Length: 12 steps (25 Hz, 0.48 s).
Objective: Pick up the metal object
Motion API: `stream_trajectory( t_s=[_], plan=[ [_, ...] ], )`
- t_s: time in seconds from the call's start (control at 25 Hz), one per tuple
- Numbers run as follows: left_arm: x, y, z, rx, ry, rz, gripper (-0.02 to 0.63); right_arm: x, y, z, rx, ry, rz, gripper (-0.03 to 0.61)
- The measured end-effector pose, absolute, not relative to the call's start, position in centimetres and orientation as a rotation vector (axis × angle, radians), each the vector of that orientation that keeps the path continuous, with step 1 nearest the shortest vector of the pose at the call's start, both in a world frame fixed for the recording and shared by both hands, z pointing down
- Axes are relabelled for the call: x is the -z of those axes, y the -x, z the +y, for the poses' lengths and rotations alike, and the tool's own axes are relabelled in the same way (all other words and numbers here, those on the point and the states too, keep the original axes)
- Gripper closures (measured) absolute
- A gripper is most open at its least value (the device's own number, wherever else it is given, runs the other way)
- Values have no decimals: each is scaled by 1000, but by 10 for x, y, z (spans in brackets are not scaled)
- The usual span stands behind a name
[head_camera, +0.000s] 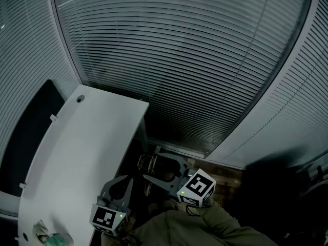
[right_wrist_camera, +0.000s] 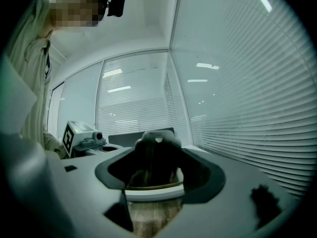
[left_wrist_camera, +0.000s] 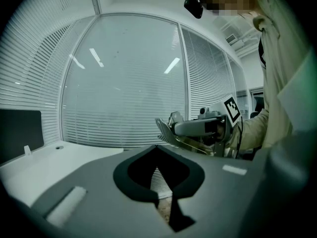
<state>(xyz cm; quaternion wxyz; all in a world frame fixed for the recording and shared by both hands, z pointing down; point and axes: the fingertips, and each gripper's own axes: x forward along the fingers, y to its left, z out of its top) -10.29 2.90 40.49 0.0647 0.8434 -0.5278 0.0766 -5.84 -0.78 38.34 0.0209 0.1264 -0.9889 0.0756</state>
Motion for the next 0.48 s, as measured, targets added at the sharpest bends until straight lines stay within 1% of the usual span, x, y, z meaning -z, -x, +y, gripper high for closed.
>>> stream_trajectory(
  t_s=[0.48],
  plan=[
    [-409, 109, 32, -247, -2541, -1582, 606, -380, 62, -5, -222, -404, -3067, 284]
  ],
)
